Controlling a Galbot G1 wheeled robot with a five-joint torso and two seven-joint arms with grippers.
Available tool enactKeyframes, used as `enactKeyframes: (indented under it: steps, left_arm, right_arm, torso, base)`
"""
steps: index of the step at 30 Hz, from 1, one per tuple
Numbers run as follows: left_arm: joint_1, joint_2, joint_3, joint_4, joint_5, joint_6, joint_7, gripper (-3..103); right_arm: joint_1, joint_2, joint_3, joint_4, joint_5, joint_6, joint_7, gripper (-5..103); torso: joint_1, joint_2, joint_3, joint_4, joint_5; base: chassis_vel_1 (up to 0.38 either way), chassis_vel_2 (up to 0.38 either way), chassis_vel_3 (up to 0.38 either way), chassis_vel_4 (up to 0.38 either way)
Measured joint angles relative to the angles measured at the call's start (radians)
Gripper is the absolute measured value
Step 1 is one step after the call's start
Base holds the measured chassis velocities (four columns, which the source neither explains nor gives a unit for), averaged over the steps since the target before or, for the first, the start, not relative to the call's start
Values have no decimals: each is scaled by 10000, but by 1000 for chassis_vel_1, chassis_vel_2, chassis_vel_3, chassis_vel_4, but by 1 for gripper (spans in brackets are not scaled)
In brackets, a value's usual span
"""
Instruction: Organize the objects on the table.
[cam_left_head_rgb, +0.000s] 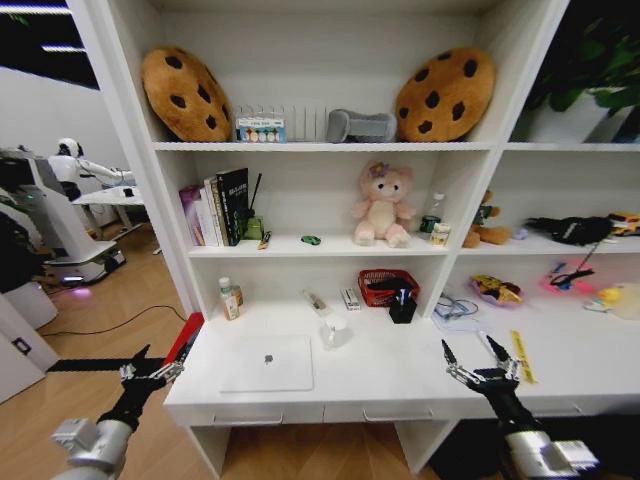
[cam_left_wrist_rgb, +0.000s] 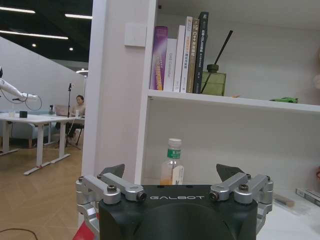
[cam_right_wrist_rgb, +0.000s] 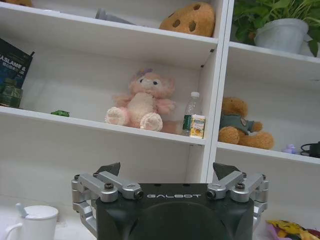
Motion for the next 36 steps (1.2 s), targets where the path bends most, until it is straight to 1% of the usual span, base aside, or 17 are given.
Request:
enactKeyframes:
  steps: [1,2,5,6,7,8,9,10,11,13,15,16,18,20,21,28,36]
  left_arm:
    - [0,0,1,0,0,0,0,100]
    - [0,0,0,0,0,0,1,100]
    - [0,0,0,0,0,0,9,100]
    - [1,0,2,0,0,0,7,100]
    - [1,0,0,-1,0,0,6,100]
    - [1,0,0,-1,0,0,6,100]
    - [1,0,-1,-1,0,0,4,100]
    - [2,-1,0,0,0,0,6,100]
    - [3,-1,0,0,0,0,0,100]
    - [2,0,0,-2,0,0,11,100]
    - [3,-1,0,-1,0,0,7,100]
    - [5,-2,0,2,0,0,-3,100]
    - [4,-1,-1,1,0,1,-2,100]
    - [2,-1,-1,1,0,0,-2,100]
    - [-1,0,0,1,0,1,4,100]
    - [-2,0,0,0,0,0,6,100]
    - [1,0,0,0,0,1,4,100]
  right_arm:
    - [0,-1,1,1,0,0,0,100]
    - [1,0,0,-1,1,0,0,100]
    - [0,0,0,-1,1,0,1,100]
    - [-6,-1,3,1,0,1,1,100]
    - [-1,0,1,-2,1,0,1,100]
    - [-1,0,1,-2,1,0,1,100]
    - [1,0,0,-1,1,0,0,100]
    - [-7,0,2,1,0,1,0,100]
    - [-1,0,1,1,0,0,0,100]
    - [-7,0,1,-1,0,0,1,100]
    - [-6,0,0,0,0,0,0,100]
    - [-4,0,0,2,0,0,0,100]
    - [-4,0,0,1,0,0,-1,100]
    - [-4,0,0,1,0,0,0,100]
    - [-5,0,0,0,0,0,0,100]
    - [12,0,0,1,0,0,0,100]
    - [5,0,0,1,0,0,0,100]
  torso:
    - [-1,0,0,-1,-7]
    - [-1,0,1,-2,23]
    - [-2,0,0,-2,21]
    - [-3,2,-1,0,-11]
    - [-3,1,0,-5,27]
    - [-3,1,0,-5,27]
    - [-3,1,-1,0,16]
    - [-4,2,-1,-1,-12]
    - [-6,3,-1,0,15]
    - [-7,3,-1,-6,28]
    - [-9,6,-3,0,14]
    - [-9,6,-3,8,-8]
    - [-11,7,-4,-1,13]
    - [-9,6,-2,-2,11]
    - [-5,2,1,-13,11]
    - [11,-7,6,2,15]
    - [-2,0,0,-2,8]
  base:
    - [360,-344,-355,351]
    - [355,-352,-355,373]
    - [361,-374,-351,364]
    - [365,-362,-358,360]
    - [380,-362,-393,352]
    - [380,-362,-393,352]
    - [341,-375,-393,362]
    - [361,-358,-373,362]
    - [361,-311,-354,335]
    - [355,-311,-339,312]
    - [244,-256,-323,247]
    - [244,-20,-189,247]
    - [88,-25,-128,162]
    - [41,-13,-119,105]
    - [-58,4,-39,17]
    - [-61,24,62,-30]
    - [3,19,19,-10]
